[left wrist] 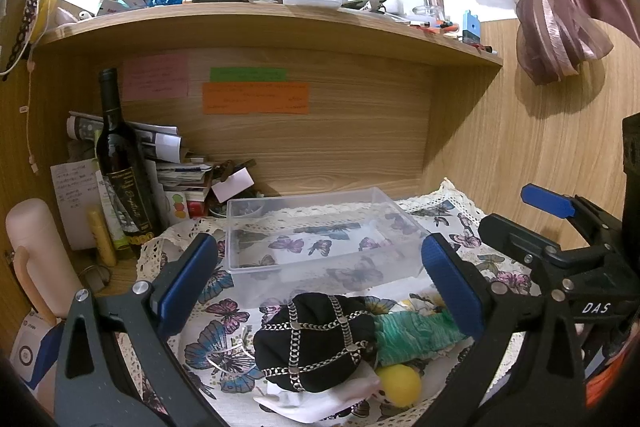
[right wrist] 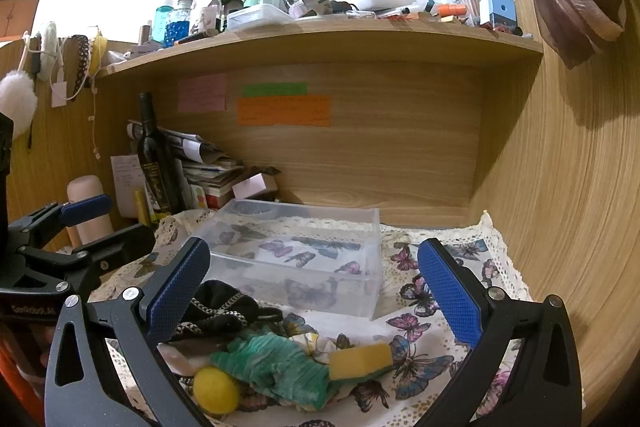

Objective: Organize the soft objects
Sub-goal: 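Grasp the black knit beanie with the left gripper while the right gripper grasps the yellow sponge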

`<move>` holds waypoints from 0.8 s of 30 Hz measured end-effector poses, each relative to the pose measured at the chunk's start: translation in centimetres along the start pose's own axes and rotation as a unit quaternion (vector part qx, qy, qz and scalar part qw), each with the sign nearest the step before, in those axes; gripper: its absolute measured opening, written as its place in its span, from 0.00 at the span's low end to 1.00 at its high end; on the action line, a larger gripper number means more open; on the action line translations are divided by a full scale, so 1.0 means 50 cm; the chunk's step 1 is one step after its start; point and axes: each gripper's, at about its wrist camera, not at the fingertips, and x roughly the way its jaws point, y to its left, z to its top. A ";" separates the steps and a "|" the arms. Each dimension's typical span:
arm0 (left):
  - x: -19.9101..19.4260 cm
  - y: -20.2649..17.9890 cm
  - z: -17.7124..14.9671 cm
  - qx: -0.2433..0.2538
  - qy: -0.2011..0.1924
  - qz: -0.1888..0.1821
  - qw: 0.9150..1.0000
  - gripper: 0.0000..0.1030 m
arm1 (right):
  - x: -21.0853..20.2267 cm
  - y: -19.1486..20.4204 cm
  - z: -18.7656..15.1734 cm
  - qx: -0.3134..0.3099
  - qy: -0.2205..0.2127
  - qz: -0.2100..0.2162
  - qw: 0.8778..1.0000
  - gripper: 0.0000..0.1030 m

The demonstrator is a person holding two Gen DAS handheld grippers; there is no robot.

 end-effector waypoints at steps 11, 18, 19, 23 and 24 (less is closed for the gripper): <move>0.023 0.015 -0.004 -0.014 0.021 -0.014 1.000 1.00 | 0.002 -0.015 -0.011 0.000 0.004 -0.010 1.000 1.00; 0.062 0.030 -0.022 -0.025 0.066 -0.030 0.997 0.83 | 0.028 -0.036 -0.049 -0.003 0.046 -0.018 0.999 1.00; 0.071 0.029 -0.029 -0.024 0.078 -0.033 0.996 0.82 | 0.033 -0.038 -0.056 -0.004 0.054 -0.018 0.998 0.99; 0.098 0.023 -0.059 -0.020 0.115 -0.040 0.992 0.81 | 0.055 -0.049 -0.091 0.008 0.091 -0.017 0.996 0.94; 0.103 0.022 -0.063 -0.020 0.122 -0.041 0.991 0.81 | 0.060 -0.054 -0.102 0.013 0.101 -0.015 0.995 0.93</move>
